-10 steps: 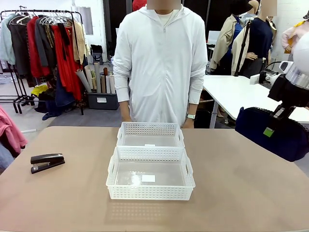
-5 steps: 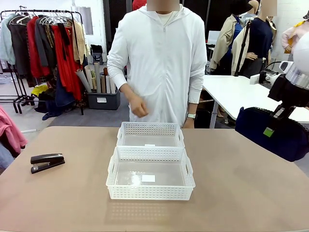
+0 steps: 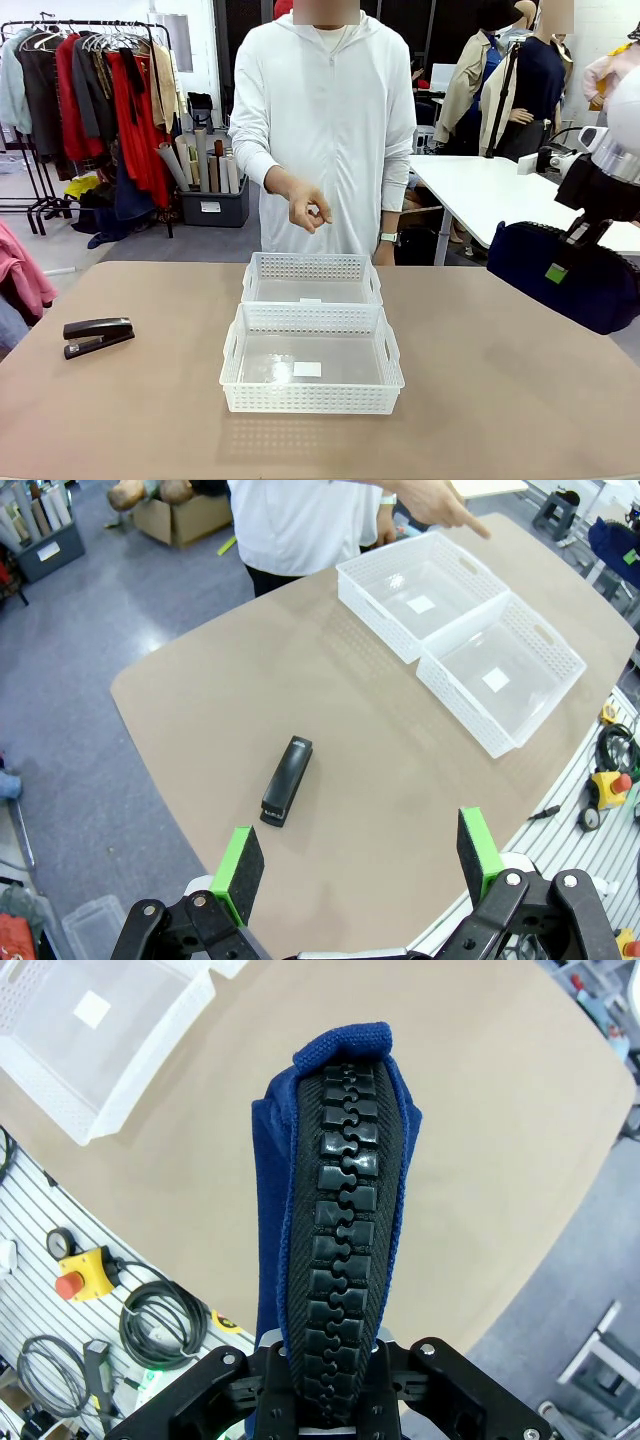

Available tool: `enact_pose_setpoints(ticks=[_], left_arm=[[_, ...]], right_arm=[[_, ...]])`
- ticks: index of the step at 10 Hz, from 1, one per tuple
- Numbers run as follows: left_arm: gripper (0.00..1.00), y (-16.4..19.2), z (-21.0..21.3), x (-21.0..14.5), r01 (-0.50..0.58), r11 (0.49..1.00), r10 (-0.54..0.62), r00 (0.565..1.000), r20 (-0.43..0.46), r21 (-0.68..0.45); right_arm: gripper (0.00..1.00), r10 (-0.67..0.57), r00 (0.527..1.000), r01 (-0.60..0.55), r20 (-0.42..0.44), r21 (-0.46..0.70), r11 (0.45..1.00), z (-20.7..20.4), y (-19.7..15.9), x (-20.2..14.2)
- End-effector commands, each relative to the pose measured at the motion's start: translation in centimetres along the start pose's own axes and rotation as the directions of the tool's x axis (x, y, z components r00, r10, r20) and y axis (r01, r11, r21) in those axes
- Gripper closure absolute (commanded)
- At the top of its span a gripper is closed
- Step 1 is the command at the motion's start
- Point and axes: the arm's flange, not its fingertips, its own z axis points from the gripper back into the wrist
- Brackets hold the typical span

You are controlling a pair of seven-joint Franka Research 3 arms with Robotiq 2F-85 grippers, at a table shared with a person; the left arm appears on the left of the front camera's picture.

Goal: Distribute items into two baskets.
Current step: Move the picked Pencil pouch towards the Organizing basket indicated by the person, stopping as directed.

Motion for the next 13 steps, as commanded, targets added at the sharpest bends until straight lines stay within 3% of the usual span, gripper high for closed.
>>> enact_pose_setpoints(ticks=[1,13], left_arm=[[0.0,0.11,0.0,0.08,0.012,1.0,-0.011,1.0,0.01,-0.009],[0.0,0.11,0.0,0.08,0.012,1.0,-0.011,1.0,0.01,-0.009]], right_arm=[[1.0,-0.01,1.0,0.01,0.001,-0.008,1.0,0.15,0.09,0.04],[1.0,0.006,1.0,-0.006,-0.004,0.003,1.0,-0.31,0.52,0.38]])
